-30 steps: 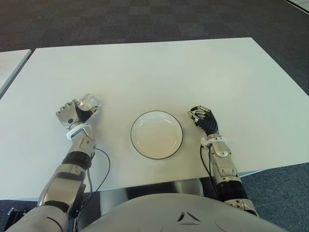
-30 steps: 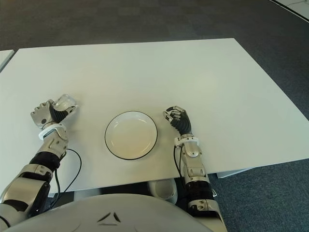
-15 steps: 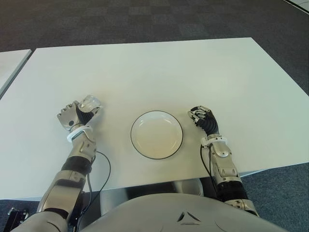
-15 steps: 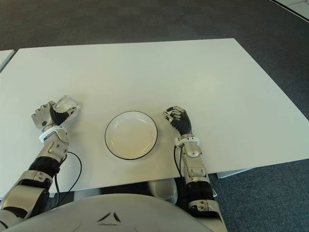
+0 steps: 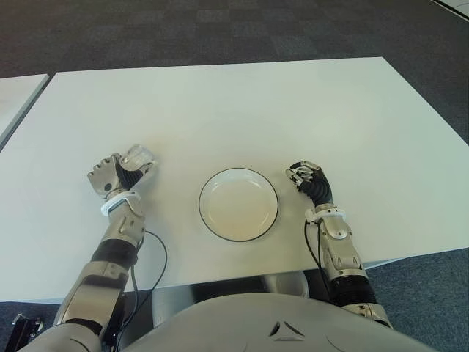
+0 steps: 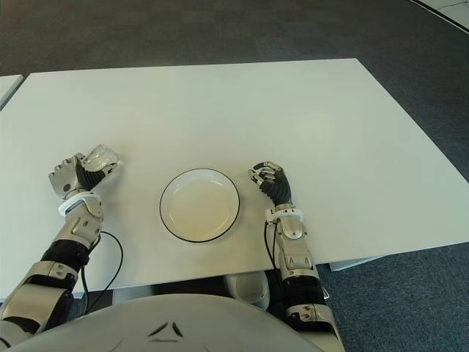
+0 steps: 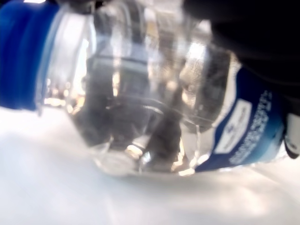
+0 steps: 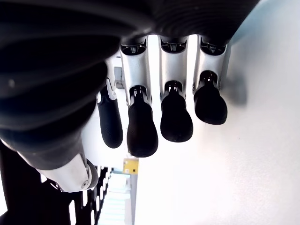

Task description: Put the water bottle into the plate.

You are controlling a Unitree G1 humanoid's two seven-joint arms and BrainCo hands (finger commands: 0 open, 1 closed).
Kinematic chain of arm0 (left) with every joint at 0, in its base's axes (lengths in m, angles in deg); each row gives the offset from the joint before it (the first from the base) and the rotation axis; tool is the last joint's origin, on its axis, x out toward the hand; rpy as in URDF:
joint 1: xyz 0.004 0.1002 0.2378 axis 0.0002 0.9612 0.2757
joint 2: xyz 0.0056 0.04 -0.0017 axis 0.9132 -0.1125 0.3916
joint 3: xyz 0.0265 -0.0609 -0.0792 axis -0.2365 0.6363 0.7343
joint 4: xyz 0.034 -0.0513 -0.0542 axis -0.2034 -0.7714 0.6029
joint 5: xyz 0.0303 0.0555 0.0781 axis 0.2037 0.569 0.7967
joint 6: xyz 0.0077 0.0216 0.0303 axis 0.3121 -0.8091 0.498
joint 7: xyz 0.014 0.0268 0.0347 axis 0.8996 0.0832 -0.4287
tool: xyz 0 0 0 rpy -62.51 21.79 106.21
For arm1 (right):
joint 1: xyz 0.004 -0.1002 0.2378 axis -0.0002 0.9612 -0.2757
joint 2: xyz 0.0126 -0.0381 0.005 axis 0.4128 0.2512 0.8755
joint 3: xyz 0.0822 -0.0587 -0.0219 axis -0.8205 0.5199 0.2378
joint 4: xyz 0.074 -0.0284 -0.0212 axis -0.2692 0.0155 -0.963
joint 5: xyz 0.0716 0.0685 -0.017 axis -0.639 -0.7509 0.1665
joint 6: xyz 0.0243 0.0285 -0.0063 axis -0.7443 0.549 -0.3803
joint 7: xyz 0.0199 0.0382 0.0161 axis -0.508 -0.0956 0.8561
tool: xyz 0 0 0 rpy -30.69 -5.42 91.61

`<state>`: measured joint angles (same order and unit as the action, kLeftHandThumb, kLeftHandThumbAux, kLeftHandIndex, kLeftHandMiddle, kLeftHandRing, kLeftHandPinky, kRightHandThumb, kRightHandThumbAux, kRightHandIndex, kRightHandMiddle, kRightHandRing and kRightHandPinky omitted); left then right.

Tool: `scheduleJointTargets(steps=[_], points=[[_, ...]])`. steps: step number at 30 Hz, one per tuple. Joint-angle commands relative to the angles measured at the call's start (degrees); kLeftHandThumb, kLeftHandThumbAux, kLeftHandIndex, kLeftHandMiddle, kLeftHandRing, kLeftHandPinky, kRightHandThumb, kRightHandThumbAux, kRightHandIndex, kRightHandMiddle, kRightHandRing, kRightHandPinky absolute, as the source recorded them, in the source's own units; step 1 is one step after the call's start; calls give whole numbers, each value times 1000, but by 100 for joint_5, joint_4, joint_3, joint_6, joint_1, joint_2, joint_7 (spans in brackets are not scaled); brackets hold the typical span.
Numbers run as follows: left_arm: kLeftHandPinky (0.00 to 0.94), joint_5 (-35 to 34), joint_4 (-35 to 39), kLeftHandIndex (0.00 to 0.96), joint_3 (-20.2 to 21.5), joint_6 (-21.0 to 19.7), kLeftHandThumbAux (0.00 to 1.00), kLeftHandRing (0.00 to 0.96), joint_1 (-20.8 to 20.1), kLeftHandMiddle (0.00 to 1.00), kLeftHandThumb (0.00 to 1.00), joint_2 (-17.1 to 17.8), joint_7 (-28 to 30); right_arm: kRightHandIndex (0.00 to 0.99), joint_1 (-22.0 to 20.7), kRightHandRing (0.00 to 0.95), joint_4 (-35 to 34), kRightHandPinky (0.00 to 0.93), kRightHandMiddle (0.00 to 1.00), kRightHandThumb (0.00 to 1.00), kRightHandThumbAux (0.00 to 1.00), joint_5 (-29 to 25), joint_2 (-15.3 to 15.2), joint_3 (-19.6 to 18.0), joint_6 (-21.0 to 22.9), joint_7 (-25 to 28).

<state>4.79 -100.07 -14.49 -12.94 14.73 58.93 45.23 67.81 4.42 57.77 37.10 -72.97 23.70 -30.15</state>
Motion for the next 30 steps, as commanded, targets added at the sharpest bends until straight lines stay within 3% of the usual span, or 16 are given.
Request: scheduleJointTargets(steps=[1, 20, 30], points=[[778, -258, -116, 407, -98, 30, 666, 796, 427, 523, 852, -192, 461, 437, 137, 746, 102, 746, 755, 702, 731, -9, 18, 17, 171, 0], [774, -523, 870, 399, 177, 1624, 669, 824, 1022, 526, 853, -28, 290, 437, 118, 750, 144, 746, 758, 701, 731, -19, -2, 12, 196, 23], [763, -379, 2258, 399, 245, 1566, 669, 832, 1411, 526, 853, -41, 552, 437, 108, 755, 168, 758, 763, 700, 731, -12, 6, 14, 187, 14]])
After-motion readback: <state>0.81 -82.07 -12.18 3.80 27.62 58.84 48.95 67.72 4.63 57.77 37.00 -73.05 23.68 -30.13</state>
